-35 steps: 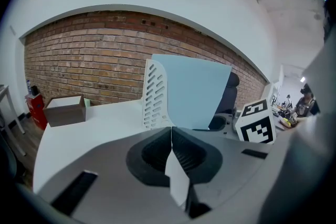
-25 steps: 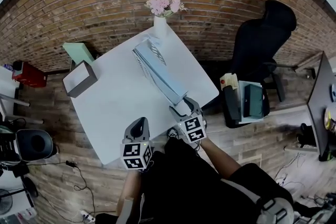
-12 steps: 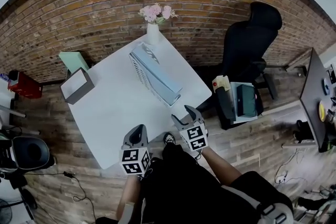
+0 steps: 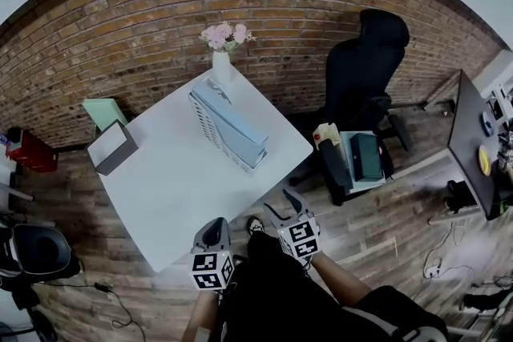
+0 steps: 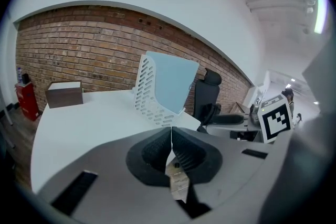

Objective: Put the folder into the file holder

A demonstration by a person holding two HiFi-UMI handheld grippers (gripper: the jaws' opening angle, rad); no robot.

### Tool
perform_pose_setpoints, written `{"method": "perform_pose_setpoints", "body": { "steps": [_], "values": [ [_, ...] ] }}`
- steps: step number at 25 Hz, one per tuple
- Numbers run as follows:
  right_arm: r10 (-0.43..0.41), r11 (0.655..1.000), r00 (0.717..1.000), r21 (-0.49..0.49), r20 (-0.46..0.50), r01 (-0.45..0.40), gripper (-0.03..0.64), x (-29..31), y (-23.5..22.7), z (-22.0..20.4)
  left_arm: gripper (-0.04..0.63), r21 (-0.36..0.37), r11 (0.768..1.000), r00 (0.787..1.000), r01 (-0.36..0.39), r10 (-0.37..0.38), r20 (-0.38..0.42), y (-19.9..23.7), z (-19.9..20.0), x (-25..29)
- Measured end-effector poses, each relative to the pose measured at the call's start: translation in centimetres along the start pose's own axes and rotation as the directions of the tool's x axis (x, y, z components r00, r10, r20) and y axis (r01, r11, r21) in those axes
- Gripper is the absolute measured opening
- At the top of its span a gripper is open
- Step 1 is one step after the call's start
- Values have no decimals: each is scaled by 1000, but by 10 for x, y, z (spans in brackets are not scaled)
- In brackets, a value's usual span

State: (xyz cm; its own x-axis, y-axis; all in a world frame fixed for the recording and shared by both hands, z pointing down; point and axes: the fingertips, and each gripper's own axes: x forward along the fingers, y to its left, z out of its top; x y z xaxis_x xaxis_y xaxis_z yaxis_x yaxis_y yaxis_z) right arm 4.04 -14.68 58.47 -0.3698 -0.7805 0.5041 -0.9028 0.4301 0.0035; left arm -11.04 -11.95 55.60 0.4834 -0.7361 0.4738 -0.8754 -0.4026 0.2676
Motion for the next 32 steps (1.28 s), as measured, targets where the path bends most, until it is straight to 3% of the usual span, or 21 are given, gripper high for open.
{"method": "perform_pose_setpoints", "body": {
  "steps": [5, 9, 11, 13, 23, 32],
  "values": [
    [10, 1000, 1000, 29, -17, -9, 281, -14, 9, -12, 23, 1, 1000, 1000, 21, -21, -16, -12, -14, -4],
    [42, 999, 999, -11, -14, -42, 253, -10, 12, -6, 23, 0, 1000, 1000, 5, -5, 8, -13, -5, -3],
    [59, 998, 998, -35, -8, -60, 159, -6, 12, 7, 23, -4, 1000, 999, -15, 15, 36, -9, 10, 1],
    [78, 996, 997, -38, 17, -77, 9, -9, 11, 26, 23, -9, 1000, 998, -24, 25, 63, -9, 26, 3],
    [118, 992, 975, -76, 187, -105, 9, -32, -6, 121, 23, 53, 999, 980, 4, -15, 198, -47, 102, 7],
    [143, 987, 928, -114, 344, -110, 9, -67, -3, 191, 23, 126, 991, 926, -41, -9, 376, -68, 180, -26]
  ]
}}
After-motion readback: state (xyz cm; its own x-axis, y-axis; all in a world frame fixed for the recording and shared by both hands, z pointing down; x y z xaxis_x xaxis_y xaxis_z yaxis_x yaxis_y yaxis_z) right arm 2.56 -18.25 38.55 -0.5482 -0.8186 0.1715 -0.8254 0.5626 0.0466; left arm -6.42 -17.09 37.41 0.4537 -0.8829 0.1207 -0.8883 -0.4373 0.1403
